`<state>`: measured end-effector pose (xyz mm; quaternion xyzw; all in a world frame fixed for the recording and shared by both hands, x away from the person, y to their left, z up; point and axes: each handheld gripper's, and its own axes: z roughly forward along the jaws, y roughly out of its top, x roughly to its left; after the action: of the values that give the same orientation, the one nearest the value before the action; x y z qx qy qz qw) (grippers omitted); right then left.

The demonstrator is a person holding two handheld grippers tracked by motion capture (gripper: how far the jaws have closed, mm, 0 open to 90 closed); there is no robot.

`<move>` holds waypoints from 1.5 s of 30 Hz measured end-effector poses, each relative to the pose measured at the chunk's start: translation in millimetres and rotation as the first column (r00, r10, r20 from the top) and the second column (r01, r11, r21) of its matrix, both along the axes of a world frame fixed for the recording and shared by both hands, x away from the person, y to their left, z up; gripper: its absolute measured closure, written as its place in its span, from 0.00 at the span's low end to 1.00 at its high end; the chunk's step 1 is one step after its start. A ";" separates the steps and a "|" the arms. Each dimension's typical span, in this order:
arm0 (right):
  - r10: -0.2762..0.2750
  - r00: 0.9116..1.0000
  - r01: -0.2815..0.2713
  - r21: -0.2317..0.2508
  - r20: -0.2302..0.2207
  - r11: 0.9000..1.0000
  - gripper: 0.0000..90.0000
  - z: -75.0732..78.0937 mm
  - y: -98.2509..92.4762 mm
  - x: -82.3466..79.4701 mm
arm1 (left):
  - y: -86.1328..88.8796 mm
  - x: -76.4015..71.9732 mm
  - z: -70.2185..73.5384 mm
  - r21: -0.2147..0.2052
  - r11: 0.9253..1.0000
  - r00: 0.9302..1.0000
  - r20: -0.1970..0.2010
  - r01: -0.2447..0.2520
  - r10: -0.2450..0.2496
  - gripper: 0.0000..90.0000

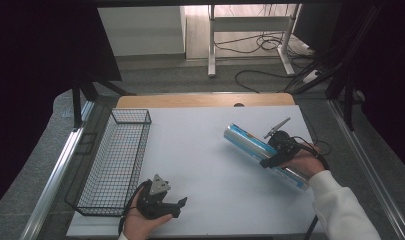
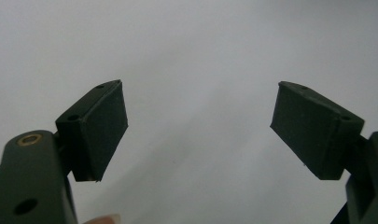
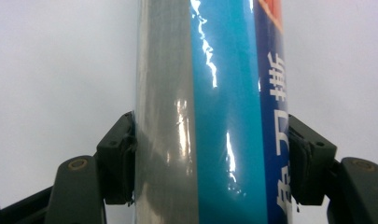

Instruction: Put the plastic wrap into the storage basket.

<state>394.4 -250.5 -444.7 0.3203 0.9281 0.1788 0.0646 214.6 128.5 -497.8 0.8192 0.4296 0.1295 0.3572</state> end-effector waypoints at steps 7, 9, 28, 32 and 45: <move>-0.001 1.000 0.000 0.113 0.004 0.994 0.35 13.2 22.4 -12.1 | 2.5 1.1 1.2 -0.031 0.999 1.000 -0.009 -0.020 0.020 0.19; 0.007 1.000 -0.007 0.124 0.005 0.992 0.36 16.1 29.6 -15.3 | 3.3 1.0 1.9 -0.039 0.999 1.000 -0.010 -0.023 0.023 0.19; 0.035 0.998 -0.047 0.230 0.058 0.972 0.36 23.2 72.8 -30.9 | 10.9 6.4 9.4 -0.170 0.981 0.995 -0.036 -0.097 0.092 0.16; 0.032 0.997 -0.048 0.245 0.069 0.968 0.36 21.9 78.3 -33.9 | 12.3 8.2 11.8 -0.207 0.971 0.993 -0.041 -0.117 0.111 0.14; 0.043 0.995 -0.065 0.254 0.088 0.965 0.35 19.6 98.8 -41.3 | 5.6 27.6 23.4 -0.332 0.933 0.989 -0.102 -0.138 0.110 0.15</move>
<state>353.1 -151.7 -425.1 0.2929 0.9021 0.3119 0.0558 242.2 134.1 -474.4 0.7216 0.5103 0.0427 0.4658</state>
